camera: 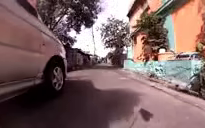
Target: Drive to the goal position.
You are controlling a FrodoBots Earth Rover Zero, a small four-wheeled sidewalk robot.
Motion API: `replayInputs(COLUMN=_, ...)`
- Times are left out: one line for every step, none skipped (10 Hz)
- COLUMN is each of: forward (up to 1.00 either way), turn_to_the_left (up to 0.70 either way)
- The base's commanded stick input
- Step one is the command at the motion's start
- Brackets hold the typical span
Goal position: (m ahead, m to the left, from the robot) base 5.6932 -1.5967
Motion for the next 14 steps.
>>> replayInputs(forward=0.0, turn_to_the_left=0.0)
replayInputs(forward=0.0, turn_to_the_left=-0.2)
replayInputs(forward=0.0, turn_to_the_left=-0.62)
replayInputs(forward=0.02, turn_to_the_left=0.0)
replayInputs(forward=0.39, turn_to_the_left=0.0)
replayInputs(forward=0.7, turn_to_the_left=0.0)
replayInputs(forward=0.7, turn_to_the_left=0.0)
replayInputs(forward=0.7, turn_to_the_left=0.0)
replayInputs(forward=0.7, turn_to_the_left=0.0)
replayInputs(forward=0.7, turn_to_the_left=0.0)
replayInputs(forward=0.7, turn_to_the_left=0.0)
replayInputs(forward=0.7, turn_to_the_left=0.0)
replayInputs(forward=0.7, turn_to_the_left=0.0)
replayInputs(forward=0.7, turn_to_the_left=0.0)
